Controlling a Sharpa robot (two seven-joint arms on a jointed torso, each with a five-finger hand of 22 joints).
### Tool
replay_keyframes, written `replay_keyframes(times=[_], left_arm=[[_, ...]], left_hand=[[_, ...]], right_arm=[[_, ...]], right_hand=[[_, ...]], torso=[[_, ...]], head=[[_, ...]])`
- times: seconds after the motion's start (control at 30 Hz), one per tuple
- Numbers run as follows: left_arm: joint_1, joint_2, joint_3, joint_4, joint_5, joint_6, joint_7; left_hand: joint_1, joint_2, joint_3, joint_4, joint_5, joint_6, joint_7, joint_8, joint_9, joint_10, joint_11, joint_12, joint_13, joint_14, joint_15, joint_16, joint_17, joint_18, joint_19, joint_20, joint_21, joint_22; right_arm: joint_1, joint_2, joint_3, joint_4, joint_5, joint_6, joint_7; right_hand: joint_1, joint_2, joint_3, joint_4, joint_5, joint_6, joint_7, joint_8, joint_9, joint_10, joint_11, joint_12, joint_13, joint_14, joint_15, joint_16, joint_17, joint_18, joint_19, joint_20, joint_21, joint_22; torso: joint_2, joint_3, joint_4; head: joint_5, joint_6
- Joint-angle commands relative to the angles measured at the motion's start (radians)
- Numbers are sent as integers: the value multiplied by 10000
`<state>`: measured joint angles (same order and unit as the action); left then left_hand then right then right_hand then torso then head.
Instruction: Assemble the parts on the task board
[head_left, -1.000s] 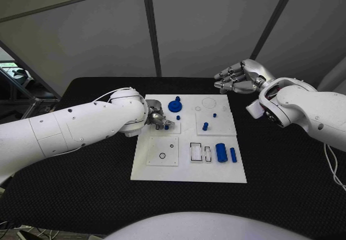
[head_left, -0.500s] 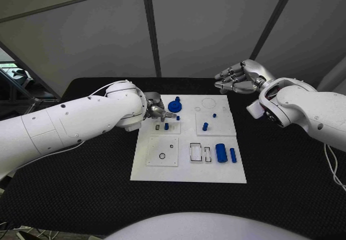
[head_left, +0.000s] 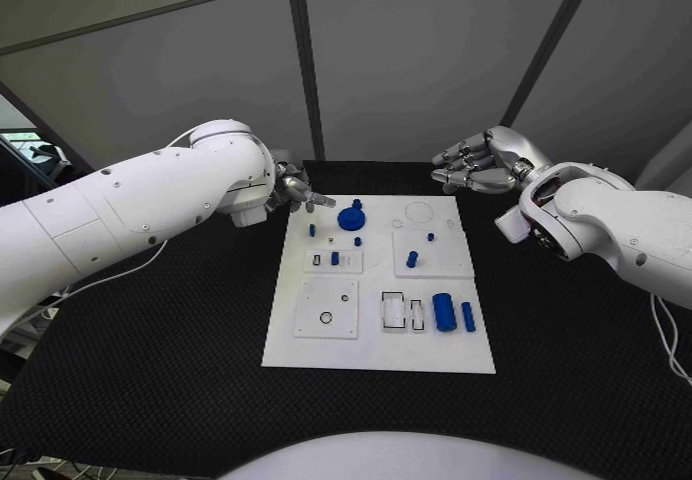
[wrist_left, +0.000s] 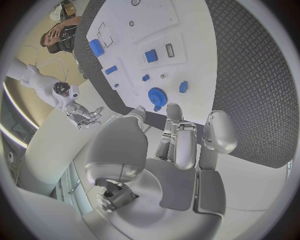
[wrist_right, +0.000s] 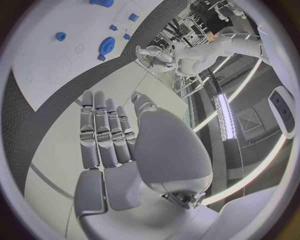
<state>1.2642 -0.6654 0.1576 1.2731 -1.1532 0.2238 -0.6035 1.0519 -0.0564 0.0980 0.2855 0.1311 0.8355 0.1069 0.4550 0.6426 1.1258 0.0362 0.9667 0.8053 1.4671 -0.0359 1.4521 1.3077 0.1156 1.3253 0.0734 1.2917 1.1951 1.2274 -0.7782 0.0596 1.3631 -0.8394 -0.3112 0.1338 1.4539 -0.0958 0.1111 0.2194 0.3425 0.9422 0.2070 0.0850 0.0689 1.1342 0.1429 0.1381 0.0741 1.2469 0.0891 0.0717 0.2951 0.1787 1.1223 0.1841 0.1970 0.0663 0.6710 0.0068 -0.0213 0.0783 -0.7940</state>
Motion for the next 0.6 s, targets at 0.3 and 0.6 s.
replay_keyframes(times=[0.3, 0.6], left_arm=[[155, 828, -329, -1743, -237, 1159, 175], [154, 1252, -512, -2414, -341, 1382, 224]], left_hand=[[101, 84, -231, 27, 15, 119, 20, -85, -179, -109, -9, 13, -25, 628, 79, 36, 1601, -245, 2, 89, -53, 3], [147, 169, -330, 15, 28, 164, 20, -110, -267, -194, -8, -45, -123, 625, 82, 50, 1606, -238, -13, 94, -76, -11]], right_arm=[[15, 36, 8, 14, -18, 61, 42], [15, 56, 8, 30, -18, 81, 48]], right_hand=[[-116, 3, -60, -5, 67, 11, 48, -41, -9, -78, 9, -48, -15, -69, -16, -63, -18, 39, -11, 85, -73, -12], [-111, 17, -53, -10, 73, 14, 46, -40, -8, -77, 8, -45, -14, -72, -17, -60, -22, 41, -11, 86, -81, -11]], torso=[[20, 5, -38], [20, -7, -31]], head=[[71, 26], [158, -14]])
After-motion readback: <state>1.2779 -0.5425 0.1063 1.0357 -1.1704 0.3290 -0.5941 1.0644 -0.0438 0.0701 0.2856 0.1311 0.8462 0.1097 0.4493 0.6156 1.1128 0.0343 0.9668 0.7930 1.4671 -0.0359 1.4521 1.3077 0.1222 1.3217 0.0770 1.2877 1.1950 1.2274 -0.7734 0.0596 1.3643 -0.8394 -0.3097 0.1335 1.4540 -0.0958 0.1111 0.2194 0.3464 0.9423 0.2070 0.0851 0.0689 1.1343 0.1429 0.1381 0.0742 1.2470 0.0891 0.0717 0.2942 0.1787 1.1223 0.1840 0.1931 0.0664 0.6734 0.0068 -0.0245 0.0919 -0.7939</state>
